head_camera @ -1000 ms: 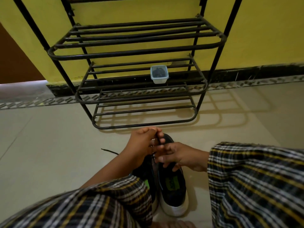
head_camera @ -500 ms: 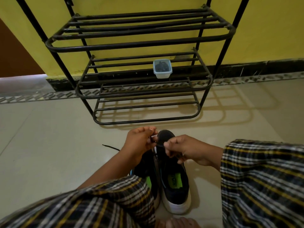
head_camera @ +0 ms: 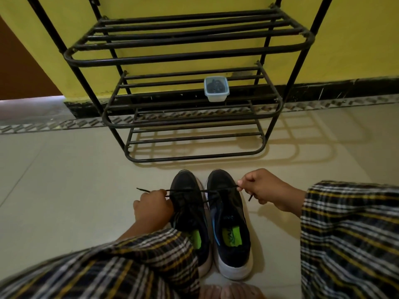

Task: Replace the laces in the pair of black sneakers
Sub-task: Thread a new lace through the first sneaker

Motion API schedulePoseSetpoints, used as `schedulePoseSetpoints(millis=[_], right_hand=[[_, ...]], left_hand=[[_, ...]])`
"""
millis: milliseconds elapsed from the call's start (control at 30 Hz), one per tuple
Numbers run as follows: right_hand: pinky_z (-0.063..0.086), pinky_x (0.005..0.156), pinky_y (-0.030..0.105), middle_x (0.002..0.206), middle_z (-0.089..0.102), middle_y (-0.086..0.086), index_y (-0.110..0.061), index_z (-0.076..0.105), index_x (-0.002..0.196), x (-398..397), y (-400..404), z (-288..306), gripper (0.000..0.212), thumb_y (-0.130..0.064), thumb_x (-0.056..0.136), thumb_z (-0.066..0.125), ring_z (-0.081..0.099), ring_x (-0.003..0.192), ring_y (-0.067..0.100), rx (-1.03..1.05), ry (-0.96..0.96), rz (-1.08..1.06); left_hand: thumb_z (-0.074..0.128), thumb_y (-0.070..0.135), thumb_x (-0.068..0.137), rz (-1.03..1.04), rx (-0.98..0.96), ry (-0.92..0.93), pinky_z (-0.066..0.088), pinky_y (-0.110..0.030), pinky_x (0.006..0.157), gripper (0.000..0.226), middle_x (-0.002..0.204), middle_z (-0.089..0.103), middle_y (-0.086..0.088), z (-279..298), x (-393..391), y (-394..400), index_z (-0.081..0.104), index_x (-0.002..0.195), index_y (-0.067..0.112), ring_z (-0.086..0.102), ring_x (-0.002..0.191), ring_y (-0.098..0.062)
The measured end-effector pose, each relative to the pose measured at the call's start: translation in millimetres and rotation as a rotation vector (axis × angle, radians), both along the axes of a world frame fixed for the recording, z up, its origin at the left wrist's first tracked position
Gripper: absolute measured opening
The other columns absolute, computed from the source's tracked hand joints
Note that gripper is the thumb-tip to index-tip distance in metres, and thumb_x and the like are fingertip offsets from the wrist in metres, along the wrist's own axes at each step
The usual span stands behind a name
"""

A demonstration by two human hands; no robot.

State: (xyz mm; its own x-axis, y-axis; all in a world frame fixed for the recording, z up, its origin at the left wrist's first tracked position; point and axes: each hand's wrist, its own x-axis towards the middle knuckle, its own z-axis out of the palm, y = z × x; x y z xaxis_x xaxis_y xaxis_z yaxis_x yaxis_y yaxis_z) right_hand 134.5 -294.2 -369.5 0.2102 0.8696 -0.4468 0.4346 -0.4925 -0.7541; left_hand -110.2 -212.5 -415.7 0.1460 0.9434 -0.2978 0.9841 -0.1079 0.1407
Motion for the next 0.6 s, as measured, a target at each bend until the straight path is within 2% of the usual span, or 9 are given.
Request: schedulePoseSetpoints(millis=[100,200,233,300,400,467,533,600], right_hand=[[0.031,0.043,0.01,0.061,0.051,-0.002,-0.01,0.068,0.08,4.4,-3.1,-2.9,0.018,-0.02,0.092,0.059,0.041,0.052,0.006,-0.065,-0.081,0.064],[0.041,0.062,0.021,0.067,0.058,-0.001,-0.012,0.07,0.078,11.1,-4.6,-7.7,0.017,-0.025,0.088,0.065,0.05,0.065,0.011,-0.135,-0.166,0.067],[0.041,0.064,0.022,0.065,0.057,-0.002,-0.013,0.068,0.075,13.0,-4.4,-8.4,0.019,-0.024,0.089,0.063,0.05,0.065,0.011,-0.146,-0.177,0.064],[0.038,0.055,0.018,0.065,0.053,-0.002,-0.012,0.064,0.074,16.1,-5.0,-8.8,0.022,-0.018,0.094,0.056,0.046,0.06,0.01,-0.192,-0.181,0.07],[0.035,0.041,0.007,0.066,0.048,0.001,-0.002,0.058,0.083,19.3,-6.7,-8.0,0.017,-0.001,0.095,0.047,0.043,0.058,0.008,-0.278,-0.111,0.074],[0.036,0.04,0.005,0.067,0.045,0.004,-0.007,0.054,0.072,20.7,-7.5,-8.6,0.026,0.003,0.095,0.045,0.041,0.059,0.008,-0.29,-0.074,0.074],[0.035,0.043,0.004,0.067,0.043,0.002,-0.013,0.049,0.066,20.6,-5.8,-8.7,0.03,-0.008,0.096,0.05,0.039,0.059,0.006,-0.301,-0.151,0.117],[0.037,0.052,0.008,0.066,0.046,0.003,-0.008,0.052,0.067,20.2,-2.9,-11.3,0.03,-0.02,0.095,0.054,0.043,0.062,0.011,-0.282,-0.205,0.12]], left_hand=[[0.04,0.026,0.091,-0.022,0.028,0.097,0.032,-0.039,0.091,0.031,0.114,0.062,-0.003,-4.4,-4.8,1.3,0.059,0.116,0.024,0.049,0.112,-0.025],[0.04,0.029,0.092,-0.044,0.053,0.137,0.032,-0.04,0.09,0.031,0.115,0.06,-0.002,-7.4,-6.6,1.3,0.06,0.116,0.025,0.049,0.112,-0.024],[0.04,0.03,0.092,-0.045,0.053,0.138,0.032,-0.04,0.091,0.032,0.116,0.059,-0.002,-8.3,-6.7,0.7,0.059,0.117,0.026,0.048,0.113,-0.024],[0.041,0.032,0.092,-0.042,0.046,0.14,0.032,-0.04,0.092,0.033,0.12,0.057,-0.002,-10.1,-6.0,0.5,0.058,0.12,0.026,0.047,0.115,-0.025],[0.041,0.033,0.093,-0.029,0.04,0.122,0.032,-0.04,0.093,0.035,0.122,0.057,-0.002,-9.6,-4.9,-1.8,0.056,0.123,0.026,0.046,0.116,-0.025],[0.04,0.032,0.093,-0.013,0.043,0.101,0.031,-0.04,0.094,0.035,0.121,0.059,-0.001,-10.4,-5.1,-3.9,0.052,0.126,0.028,0.046,0.117,-0.024],[0.04,0.031,0.094,0.041,0.025,0.036,0.031,-0.04,0.095,0.034,0.116,0.063,-0.001,-11.1,-7.0,-3.5,0.051,0.126,0.03,0.049,0.114,-0.024],[0.041,0.03,0.094,0.127,0.031,-0.118,0.039,-0.039,0.094,0.033,0.107,0.066,-0.002,-10.5,-10.4,0.0,0.052,0.125,0.031,0.057,0.105,-0.025]])
